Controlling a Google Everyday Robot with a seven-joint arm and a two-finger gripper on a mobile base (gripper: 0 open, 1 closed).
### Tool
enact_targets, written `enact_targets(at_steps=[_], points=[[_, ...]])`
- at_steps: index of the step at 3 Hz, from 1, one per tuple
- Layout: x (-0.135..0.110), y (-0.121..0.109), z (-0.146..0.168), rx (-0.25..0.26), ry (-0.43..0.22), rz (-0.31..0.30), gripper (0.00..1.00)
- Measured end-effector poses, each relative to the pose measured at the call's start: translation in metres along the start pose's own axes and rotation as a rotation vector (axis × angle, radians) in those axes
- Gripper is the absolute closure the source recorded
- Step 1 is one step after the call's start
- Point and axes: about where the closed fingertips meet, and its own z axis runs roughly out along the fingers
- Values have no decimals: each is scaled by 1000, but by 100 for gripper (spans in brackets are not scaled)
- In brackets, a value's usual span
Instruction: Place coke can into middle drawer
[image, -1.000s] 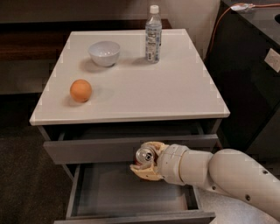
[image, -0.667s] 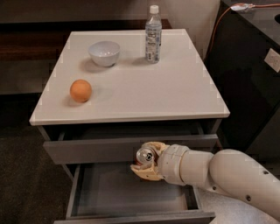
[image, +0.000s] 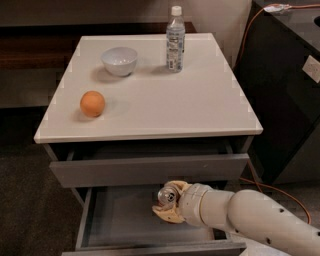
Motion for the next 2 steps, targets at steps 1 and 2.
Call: enact_targets(at_steps=[1, 2], points=[[26, -1, 16, 16, 0, -3, 100], [48, -6, 36, 29, -33, -15, 100]])
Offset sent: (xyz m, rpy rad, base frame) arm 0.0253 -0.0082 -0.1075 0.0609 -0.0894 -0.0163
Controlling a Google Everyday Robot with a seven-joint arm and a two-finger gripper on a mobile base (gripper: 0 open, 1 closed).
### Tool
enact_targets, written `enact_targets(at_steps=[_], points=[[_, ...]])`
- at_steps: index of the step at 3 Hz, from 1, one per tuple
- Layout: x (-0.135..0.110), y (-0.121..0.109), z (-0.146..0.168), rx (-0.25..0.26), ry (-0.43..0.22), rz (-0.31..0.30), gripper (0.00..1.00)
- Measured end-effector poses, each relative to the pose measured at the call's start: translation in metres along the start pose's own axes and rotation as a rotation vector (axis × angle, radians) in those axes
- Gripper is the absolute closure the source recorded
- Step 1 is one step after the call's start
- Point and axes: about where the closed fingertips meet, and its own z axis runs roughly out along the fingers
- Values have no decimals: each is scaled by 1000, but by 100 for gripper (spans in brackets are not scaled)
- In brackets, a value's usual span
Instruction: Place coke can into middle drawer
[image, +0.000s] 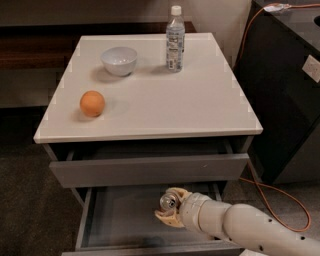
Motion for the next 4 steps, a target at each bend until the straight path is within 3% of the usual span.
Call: enact_targets(at_steps=[2, 4], points=[[51, -12, 49, -9, -65, 33, 100], [79, -19, 87, -17, -107, 64, 100]])
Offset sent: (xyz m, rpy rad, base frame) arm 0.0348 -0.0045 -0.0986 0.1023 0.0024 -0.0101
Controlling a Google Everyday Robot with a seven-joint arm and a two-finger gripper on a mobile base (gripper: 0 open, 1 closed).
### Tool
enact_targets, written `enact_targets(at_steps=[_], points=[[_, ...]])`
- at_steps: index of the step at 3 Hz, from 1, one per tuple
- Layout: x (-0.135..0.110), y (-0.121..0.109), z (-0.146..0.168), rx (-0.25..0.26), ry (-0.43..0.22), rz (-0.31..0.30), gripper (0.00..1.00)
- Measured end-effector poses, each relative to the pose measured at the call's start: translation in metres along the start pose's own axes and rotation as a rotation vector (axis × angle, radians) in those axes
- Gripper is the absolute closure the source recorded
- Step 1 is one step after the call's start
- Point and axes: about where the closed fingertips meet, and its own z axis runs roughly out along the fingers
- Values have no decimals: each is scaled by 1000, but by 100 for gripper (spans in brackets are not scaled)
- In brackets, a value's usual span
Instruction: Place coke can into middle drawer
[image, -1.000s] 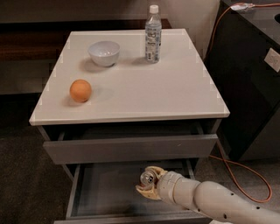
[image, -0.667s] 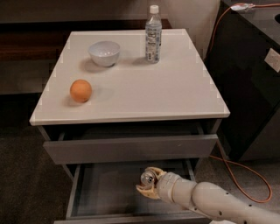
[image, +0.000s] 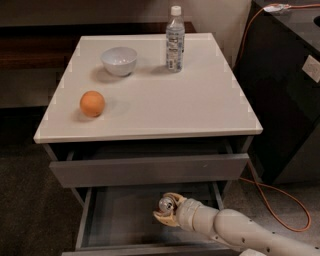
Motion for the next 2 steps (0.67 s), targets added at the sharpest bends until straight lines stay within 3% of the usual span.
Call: enact_targets(at_steps=[2], points=[[21, -6, 22, 3, -13, 3, 100]])
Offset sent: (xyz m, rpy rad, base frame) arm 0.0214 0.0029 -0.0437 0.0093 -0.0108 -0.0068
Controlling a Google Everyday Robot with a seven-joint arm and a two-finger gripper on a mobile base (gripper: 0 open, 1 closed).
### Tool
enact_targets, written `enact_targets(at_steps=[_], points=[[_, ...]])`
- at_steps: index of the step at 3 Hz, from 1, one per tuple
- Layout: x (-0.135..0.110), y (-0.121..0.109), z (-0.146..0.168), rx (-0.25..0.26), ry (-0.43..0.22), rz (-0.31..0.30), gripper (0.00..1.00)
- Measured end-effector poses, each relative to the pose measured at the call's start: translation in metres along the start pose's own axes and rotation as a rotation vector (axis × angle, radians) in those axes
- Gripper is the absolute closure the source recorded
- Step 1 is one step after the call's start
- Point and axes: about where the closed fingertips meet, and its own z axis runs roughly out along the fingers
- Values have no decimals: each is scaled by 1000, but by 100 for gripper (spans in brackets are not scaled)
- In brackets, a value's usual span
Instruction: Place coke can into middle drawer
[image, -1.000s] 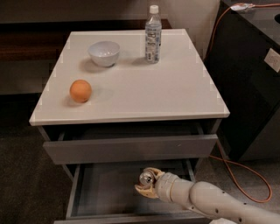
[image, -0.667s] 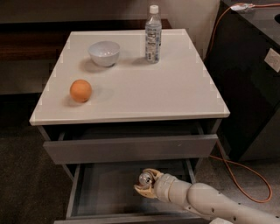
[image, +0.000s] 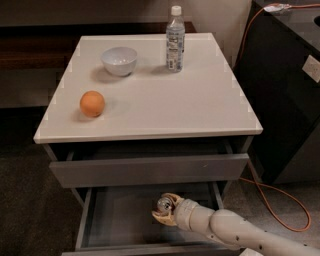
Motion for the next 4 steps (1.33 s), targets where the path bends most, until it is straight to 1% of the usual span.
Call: enact_targets(at_steps=[1, 2, 3, 4], points=[[8, -4, 10, -3, 13, -6, 87], [17, -10, 20, -4, 30, -9, 56], [21, -12, 24, -2, 35, -9, 25], [14, -7, 15, -11, 33, -5, 0]])
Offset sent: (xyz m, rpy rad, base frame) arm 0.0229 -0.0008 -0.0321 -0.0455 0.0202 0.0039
